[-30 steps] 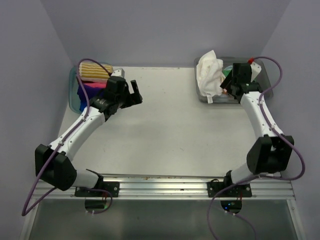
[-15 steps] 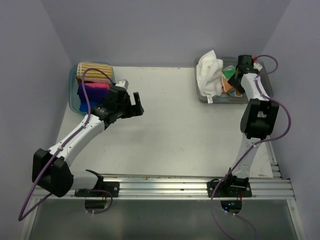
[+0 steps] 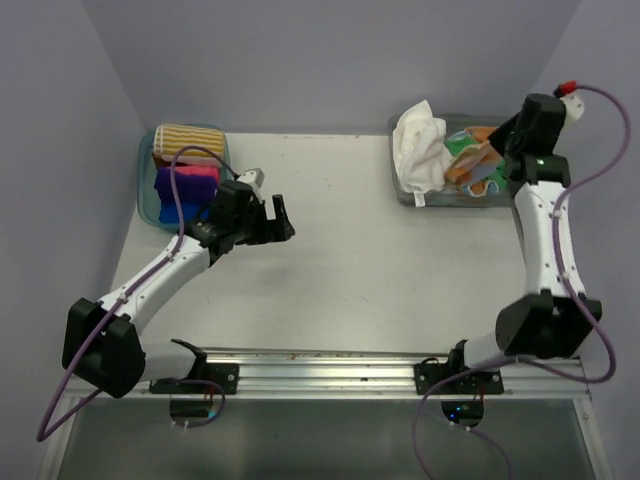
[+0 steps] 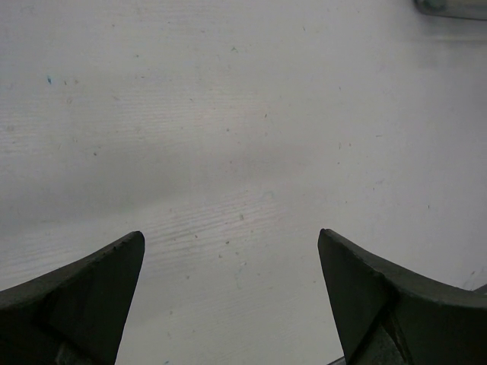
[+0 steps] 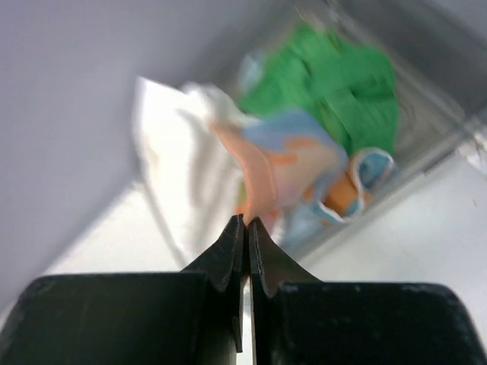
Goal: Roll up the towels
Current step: Grab a towel with the right arm, then move the towel to the center of the board
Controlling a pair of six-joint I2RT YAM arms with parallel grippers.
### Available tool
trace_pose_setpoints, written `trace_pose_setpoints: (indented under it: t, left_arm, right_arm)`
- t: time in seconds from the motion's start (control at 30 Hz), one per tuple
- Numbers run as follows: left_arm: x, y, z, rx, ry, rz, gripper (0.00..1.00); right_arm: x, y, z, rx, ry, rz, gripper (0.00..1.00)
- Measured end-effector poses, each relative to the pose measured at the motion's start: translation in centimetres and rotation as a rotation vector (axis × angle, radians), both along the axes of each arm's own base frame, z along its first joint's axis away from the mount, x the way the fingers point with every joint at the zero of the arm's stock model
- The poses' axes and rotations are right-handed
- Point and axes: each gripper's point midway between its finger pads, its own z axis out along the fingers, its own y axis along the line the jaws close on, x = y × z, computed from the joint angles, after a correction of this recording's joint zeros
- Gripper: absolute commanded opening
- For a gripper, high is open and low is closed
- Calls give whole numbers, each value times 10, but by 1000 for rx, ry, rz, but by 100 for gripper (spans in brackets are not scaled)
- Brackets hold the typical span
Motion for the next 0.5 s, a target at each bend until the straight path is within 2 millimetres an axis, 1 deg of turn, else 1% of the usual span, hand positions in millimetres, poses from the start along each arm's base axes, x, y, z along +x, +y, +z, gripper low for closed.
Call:
trace_pose_setpoints:
  t: [0.07,0.1,0.13,0.17,0.2,0.23,0.27,0.3,0.37,0.43,0.5]
  left_arm:
    - [-1,-2,2,-8,-3,-8,100]
    - [-1,-2,3,-11,-6,-14,99]
    - [-2,-3,5,-15,-10,-18,100]
    - [-2,-3,7,-20,-15,-21,100]
    - [-3,-2,10,-24,-19,-21,100]
    - [-4,-1,13,-31,-23,-21,100]
    - [-4,1,15,-34,-25,-19,100]
    - [-3,4,18,-38,-27,-13,100]
    - [0,15,26,-50,-32,10,100]
    - [5,29,37,-69,-43,43,100]
    - [10,46,49,-82,-64,86,100]
  right_arm:
    - [-22,9,90,-21,-215,33,0]
    - [-33,14,126,-33,-301,48,0]
    - [-49,21,167,-46,-403,72,0]
    - [-66,30,203,-59,-492,98,0]
    - [-84,40,234,-70,-573,131,0]
    - [-100,51,256,-77,-634,168,0]
    - [-114,62,271,-81,-675,204,0]
    - [-124,73,282,-82,-706,238,0]
    - [-146,104,301,-84,-761,349,0]
    - [-156,135,307,-83,-781,472,0]
    - [-159,164,303,-83,-767,583,0]
